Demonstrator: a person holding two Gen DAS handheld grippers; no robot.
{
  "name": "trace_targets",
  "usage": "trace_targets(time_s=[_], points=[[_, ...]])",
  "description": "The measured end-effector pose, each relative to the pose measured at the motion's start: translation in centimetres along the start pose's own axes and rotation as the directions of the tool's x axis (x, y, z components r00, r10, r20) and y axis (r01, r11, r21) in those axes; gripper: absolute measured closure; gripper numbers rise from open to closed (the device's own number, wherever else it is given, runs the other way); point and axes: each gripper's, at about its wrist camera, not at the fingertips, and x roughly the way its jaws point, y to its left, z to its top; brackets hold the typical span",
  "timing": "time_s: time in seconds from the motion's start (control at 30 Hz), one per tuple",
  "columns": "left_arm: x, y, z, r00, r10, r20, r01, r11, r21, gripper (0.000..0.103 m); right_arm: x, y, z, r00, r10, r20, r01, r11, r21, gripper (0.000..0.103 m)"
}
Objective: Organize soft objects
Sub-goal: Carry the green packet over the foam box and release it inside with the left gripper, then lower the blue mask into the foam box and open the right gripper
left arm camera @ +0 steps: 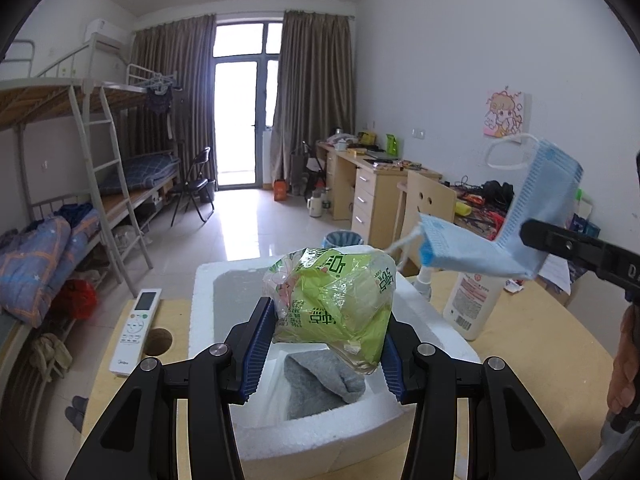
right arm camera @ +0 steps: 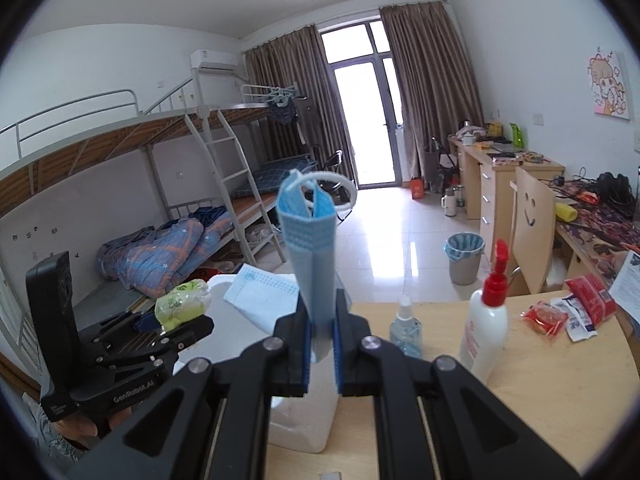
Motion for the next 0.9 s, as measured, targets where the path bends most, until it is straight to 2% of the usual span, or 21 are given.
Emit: trace_targets(time_s=[0.1, 0.17, 0.23, 0.27, 0.37, 0.9], points=[[0.4, 0.5, 0.2, 1.0, 0.001, 0.002, -0.001, 1.0, -0.018, 0.044, 0.3, -0.2, 0.0, 1.0, -0.004, -0.008, 0.004, 1.0, 0.009, 0.091], [0.6, 0.5, 0.3, 1.0, 0.012, 0.003, -0.012, 1.0, -0.009, 0.019, 0.4, -0.3, 0.0, 1.0, -0.004, -0.011, 0.004, 1.0, 0.015, 0.091], [0.5, 0.3, 0.2, 1.0, 0.011, 0.011, -0.011, 1.0, 0.001, 0.005, 0.3, -0.6, 0.0, 1.0, -0.004, -0.011, 0.004, 1.0, 0.014, 0.091], [0.3, 0.3, 0.2, 1.0, 0.019, 0.021, -0.019, 1.0, 0.005, 0.003, 0.4, -0.6, 0.0, 1.0, -0.004, -0.01, 0.004, 1.0, 0.013, 0.091], [-0.3, 0.3, 0.1, 0.998, 0.038, 0.049, -0.038, 0.999, 0.002, 0.001, 0.5, -0.5, 0.0, 1.0, -0.003, -0.011, 0.003, 1.0, 0.009, 0.091], [-3.1, 3.0, -1.3, 0.996, 0.066, 0.053, -0.063, 0.996, -0.068, 0.001, 2.6, 2.1, -0.3, 0.998, 0.036, -0.045, -0.038, 0.998, -0.04, 0.091]])
